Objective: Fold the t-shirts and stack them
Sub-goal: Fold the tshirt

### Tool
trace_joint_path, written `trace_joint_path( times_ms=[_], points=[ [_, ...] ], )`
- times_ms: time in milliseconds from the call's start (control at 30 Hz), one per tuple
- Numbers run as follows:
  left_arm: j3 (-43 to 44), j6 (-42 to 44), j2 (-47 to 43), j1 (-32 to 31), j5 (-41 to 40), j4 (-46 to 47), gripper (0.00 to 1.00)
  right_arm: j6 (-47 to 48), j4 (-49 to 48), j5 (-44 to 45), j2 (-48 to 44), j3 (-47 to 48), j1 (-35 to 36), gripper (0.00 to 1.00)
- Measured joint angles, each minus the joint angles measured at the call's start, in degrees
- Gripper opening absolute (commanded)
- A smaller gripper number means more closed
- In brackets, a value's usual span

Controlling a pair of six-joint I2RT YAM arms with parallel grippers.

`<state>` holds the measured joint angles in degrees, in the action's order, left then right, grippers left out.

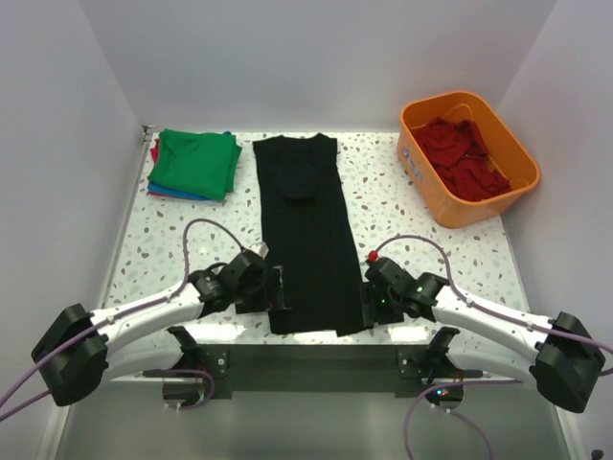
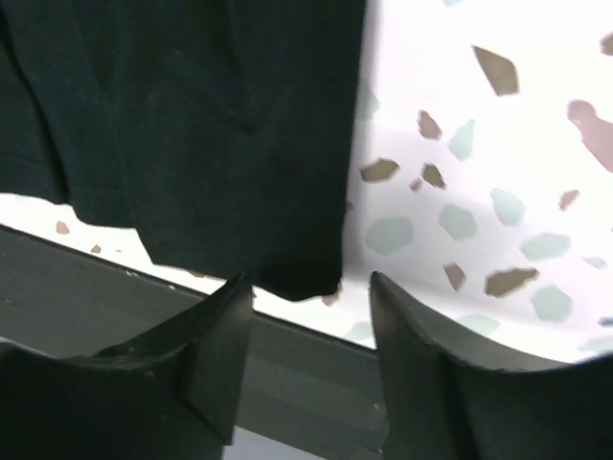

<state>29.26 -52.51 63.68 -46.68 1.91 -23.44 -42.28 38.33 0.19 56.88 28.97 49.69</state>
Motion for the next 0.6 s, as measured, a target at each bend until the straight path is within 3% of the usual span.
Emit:
trace_joint_path(
  times_ms=[67,100,367,467,500,600],
  points=[
    [-1.75,-2.93,-2.78,-1.36,0.00,0.26,0.86,0.00,-2.27,-0.76,1.73,-0.39,-0.09,0.49],
    [-2.78,-4.31,-3.34,-1.95,0.11,0.28,0.78,-0.09,-3.32,-1.27,2.86,-0.44,-0.26,0.48],
    [-5.07,-11.61,-1.14,-7.93,1.66,3.02,0.42,-0.44,-7.74,-2.82,6.23,-1.27,-0.70,0.34],
    [-5.66,-13.64,-0.74,-9.94,1.88,2.97,0.21,-0.90,-9.01,-3.41,5.64,-2.14,-0.70,0.23],
    [-5.81,-14.21,-0.72,-10.16,1.75,2.71,0.04,-1.18,-9.31,-3.67,5.33,-2.43,-0.70,0.15],
    [-5.95,-15.30,-0.70,-10.40,1.22,1.92,0.00,-1.86,-10.14,-4.42,4.52,-3.41,-0.70,0.00]
  ],
)
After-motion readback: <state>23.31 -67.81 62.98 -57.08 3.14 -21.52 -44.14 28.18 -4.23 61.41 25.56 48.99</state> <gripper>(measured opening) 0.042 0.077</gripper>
